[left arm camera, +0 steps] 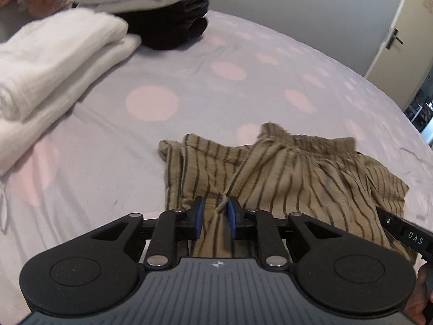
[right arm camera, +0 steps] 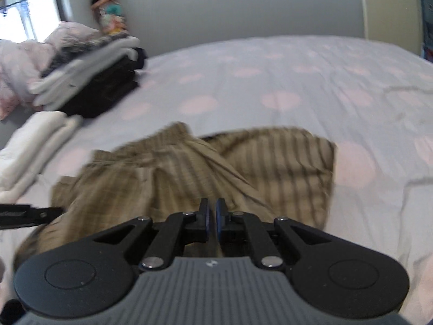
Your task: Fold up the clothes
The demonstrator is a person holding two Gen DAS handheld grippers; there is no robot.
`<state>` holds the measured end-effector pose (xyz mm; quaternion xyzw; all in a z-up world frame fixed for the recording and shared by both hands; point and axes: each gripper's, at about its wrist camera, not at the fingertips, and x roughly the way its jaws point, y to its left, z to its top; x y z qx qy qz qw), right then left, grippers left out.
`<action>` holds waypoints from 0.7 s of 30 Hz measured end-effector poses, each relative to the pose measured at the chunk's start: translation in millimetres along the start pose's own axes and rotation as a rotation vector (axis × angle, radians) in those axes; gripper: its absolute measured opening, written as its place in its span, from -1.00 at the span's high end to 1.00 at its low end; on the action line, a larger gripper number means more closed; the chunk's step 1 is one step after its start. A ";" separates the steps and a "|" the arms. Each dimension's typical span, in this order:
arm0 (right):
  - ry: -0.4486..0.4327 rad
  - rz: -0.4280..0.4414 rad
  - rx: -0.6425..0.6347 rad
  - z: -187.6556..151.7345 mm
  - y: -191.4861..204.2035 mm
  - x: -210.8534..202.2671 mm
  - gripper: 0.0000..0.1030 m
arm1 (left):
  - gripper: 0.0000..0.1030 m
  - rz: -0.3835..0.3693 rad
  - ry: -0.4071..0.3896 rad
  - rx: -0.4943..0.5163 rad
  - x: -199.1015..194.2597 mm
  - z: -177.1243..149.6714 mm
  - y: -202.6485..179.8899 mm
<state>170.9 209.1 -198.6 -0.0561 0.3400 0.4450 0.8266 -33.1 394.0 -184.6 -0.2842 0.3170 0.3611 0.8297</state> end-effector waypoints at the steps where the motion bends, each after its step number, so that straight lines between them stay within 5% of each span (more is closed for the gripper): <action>1: 0.002 -0.014 0.009 -0.3 -4.5 2.8 0.86 | 0.55 0.004 -0.011 0.004 0.0 -0.3 0.1; 5: -0.040 -0.056 0.043 5.5 -14.0 -3.6 0.73 | 0.35 0.036 -0.076 0.023 -12.0 -1.8 -1.3; 6: -0.066 -0.058 0.051 7.5 -16.0 -8.5 0.56 | 0.15 0.047 -0.097 0.024 -16.3 -1.6 -0.8; 7: -0.093 -0.064 0.058 9.1 -17.6 -13.3 0.05 | 0.01 0.054 -0.120 0.017 -19.8 -0.6 0.6; 8: -0.119 -0.074 0.062 10.2 -18.7 -17.5 -0.24 | -0.20 0.058 -0.143 0.007 -22.8 0.8 2.3; 10: -0.153 -0.079 0.071 12.6 -21.5 -22.9 -0.29 | -0.40 0.048 -0.162 -0.024 -24.1 4.4 6.9; 13: -0.146 -0.097 0.093 13.5 -26.9 -18.7 -0.77 | -0.50 0.049 -0.124 -0.072 -17.2 6.5 15.2; 21: -0.077 -0.147 0.111 5.0 -41.9 0.6 -0.83 | -0.54 0.057 -0.060 -0.117 -1.8 3.5 26.5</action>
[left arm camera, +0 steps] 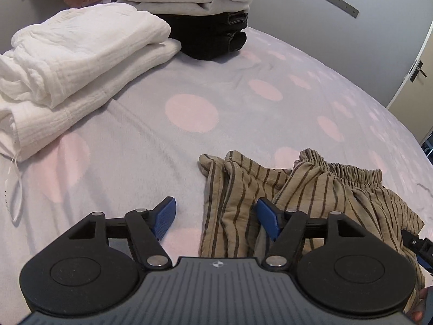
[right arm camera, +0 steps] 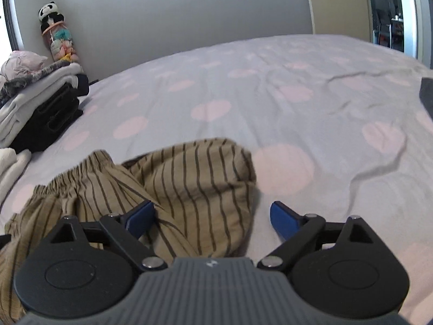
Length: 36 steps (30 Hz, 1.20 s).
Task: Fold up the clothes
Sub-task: 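Grasp the folded pants bundle with both tools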
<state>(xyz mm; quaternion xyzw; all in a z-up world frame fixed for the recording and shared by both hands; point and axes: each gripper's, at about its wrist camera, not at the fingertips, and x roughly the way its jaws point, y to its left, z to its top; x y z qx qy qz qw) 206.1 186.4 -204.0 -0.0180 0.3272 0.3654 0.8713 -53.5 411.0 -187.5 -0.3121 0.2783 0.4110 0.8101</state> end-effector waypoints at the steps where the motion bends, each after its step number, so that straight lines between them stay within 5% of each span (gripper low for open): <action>1: 0.000 0.007 -0.012 -1.6 1.1 0.9 -0.83 | -0.54 -0.007 -0.001 -0.003 0.2 0.0 0.5; 7: -0.005 0.034 -0.139 -11.8 18.2 3.4 -0.66 | -0.49 -0.039 0.001 -0.007 3.1 0.4 1.1; 15: -0.022 0.044 -0.196 -16.0 24.3 1.5 0.04 | 0.04 -0.041 0.017 0.077 7.7 -0.5 -13.0; 17: -0.032 0.049 -0.221 -17.8 28.1 -0.1 0.40 | 0.16 -0.044 0.017 0.091 8.9 -0.9 -15.4; 24: -0.063 0.029 -0.263 -20.4 35.8 -6.5 0.75 | 0.87 -0.070 -0.008 0.177 5.9 -6.1 -30.2; 32: -0.122 0.019 -0.270 -13.0 44.0 -26.5 0.81 | 0.90 -0.095 -0.049 0.174 -8.0 -5.4 -32.0; 34: -0.121 0.013 -0.274 -13.8 44.4 -27.2 0.81 | 0.81 -0.108 -0.028 0.122 -6.5 -3.4 -25.1; 36: -0.116 0.009 -0.269 -15.1 42.8 -27.0 0.81 | 0.43 -0.138 -0.010 0.036 -6.6 0.7 -13.1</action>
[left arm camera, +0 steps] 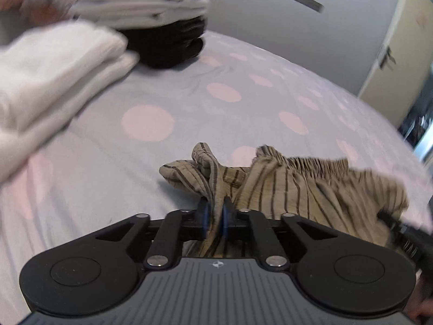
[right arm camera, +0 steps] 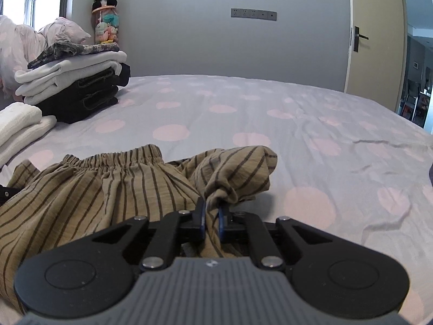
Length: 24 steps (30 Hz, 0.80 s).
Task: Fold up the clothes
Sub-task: 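Grasp the folded pants bundle with both tools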
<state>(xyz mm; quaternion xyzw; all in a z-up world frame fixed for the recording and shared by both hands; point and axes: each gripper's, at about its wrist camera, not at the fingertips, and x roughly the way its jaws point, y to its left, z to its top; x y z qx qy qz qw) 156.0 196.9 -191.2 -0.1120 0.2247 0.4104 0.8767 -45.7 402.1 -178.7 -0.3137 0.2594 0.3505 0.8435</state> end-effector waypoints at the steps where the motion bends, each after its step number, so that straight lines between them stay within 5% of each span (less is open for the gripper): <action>1: 0.002 0.000 0.002 -0.8 -0.5 0.0 0.81 | 0.28 -0.017 0.000 -0.044 -1.8 2.1 6.3; 3: 0.006 -0.001 0.006 -2.3 -1.2 0.2 0.81 | -0.19 -0.048 -0.002 -0.111 -6.1 4.8 16.4; 12: 0.025 0.012 0.033 -5.0 -5.9 5.1 0.80 | -0.44 -0.184 0.042 -0.326 -1.4 4.3 43.0; 17: 0.042 0.021 0.060 -4.9 -8.8 9.0 0.79 | -0.53 -0.220 0.035 -0.344 -1.7 3.9 44.8; 22: 0.064 0.032 0.093 -5.0 -14.2 13.0 0.79 | -0.35 -0.093 0.057 -0.173 6.3 0.3 21.8; 24: 0.068 0.034 0.094 -5.2 -14.7 13.9 0.79 | 0.17 -0.043 0.047 -0.104 7.1 -1.3 13.3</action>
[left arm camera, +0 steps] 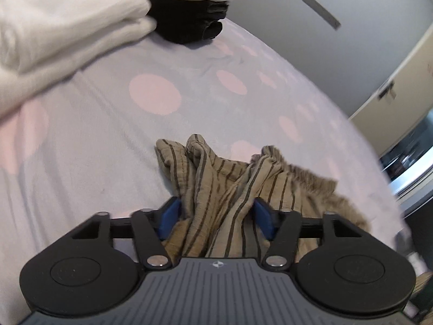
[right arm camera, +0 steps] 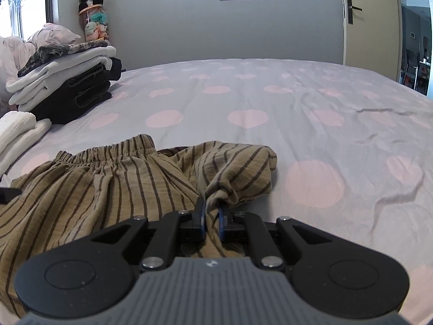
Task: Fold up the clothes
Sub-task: 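Grasp the folded pants bundle with both tools, then lift the pants bundle with both tools and carry it toward the clothes stack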
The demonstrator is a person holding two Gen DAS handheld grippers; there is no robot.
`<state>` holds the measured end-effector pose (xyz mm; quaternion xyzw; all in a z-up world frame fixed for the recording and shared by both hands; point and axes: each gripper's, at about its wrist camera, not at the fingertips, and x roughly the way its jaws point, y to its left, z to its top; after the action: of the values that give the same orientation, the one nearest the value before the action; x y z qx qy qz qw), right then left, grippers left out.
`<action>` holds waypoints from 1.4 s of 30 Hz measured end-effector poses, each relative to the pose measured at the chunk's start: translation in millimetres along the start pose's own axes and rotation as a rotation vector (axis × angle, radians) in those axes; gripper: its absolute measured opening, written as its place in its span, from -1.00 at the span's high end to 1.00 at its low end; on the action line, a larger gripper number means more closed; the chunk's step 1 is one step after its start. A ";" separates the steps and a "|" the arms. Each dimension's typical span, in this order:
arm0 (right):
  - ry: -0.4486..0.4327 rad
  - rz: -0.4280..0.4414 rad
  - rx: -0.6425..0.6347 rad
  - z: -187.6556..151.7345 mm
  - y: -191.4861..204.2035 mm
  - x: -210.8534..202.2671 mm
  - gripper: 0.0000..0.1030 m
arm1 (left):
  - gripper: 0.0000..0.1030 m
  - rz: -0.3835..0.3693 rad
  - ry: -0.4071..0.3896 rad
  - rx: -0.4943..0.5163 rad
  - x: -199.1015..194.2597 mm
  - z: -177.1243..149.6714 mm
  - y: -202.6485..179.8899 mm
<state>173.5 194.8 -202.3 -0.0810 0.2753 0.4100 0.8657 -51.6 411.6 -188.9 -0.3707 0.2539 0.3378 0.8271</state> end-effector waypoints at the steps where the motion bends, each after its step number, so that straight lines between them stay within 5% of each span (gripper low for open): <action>1: 0.001 0.000 0.000 -0.2 0.2 0.2 0.79 | 0.29 0.013 -0.003 0.026 0.5 -1.2 -2.8; 3: 0.003 0.001 0.000 -0.5 0.7 0.5 0.79 | 0.65 0.004 -0.005 0.055 1.0 -3.0 -6.4; 6: -0.003 -0.001 -0.005 -0.2 1.2 -0.7 0.79 | 0.79 0.016 -0.028 0.118 -2.4 -7.1 -15.9; 13: -0.029 0.001 -0.005 6.0 4.2 -9.9 0.83 | 0.86 0.040 -0.067 0.160 -12.1 -9.6 -27.1; 16: -0.027 0.032 0.061 21.8 1.8 -17.3 0.84 | 0.87 0.035 -0.089 0.152 -21.6 -6.9 -29.3; 21: -0.097 0.086 -0.026 62.3 29.2 -25.3 0.86 | 0.88 0.033 -0.156 0.126 -43.9 2.5 -32.5; 28: -0.210 0.267 -0.239 139.9 111.4 -23.0 0.88 | 0.88 0.126 -0.355 -0.033 -97.7 41.3 -6.0; 36: -0.292 0.574 -0.400 221.6 259.3 0.3 0.89 | 0.88 0.292 -0.555 -0.319 -159.9 99.6 55.0; 42: -0.315 0.745 -0.491 250.7 373.4 32.0 0.89 | 0.88 0.465 -0.663 -0.458 -170.0 129.7 90.3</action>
<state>11.0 550.8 21.7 -0.1158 0.0458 0.7530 0.6462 -206.4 495.2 -37.5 -0.3489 -0.0287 0.6619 0.6628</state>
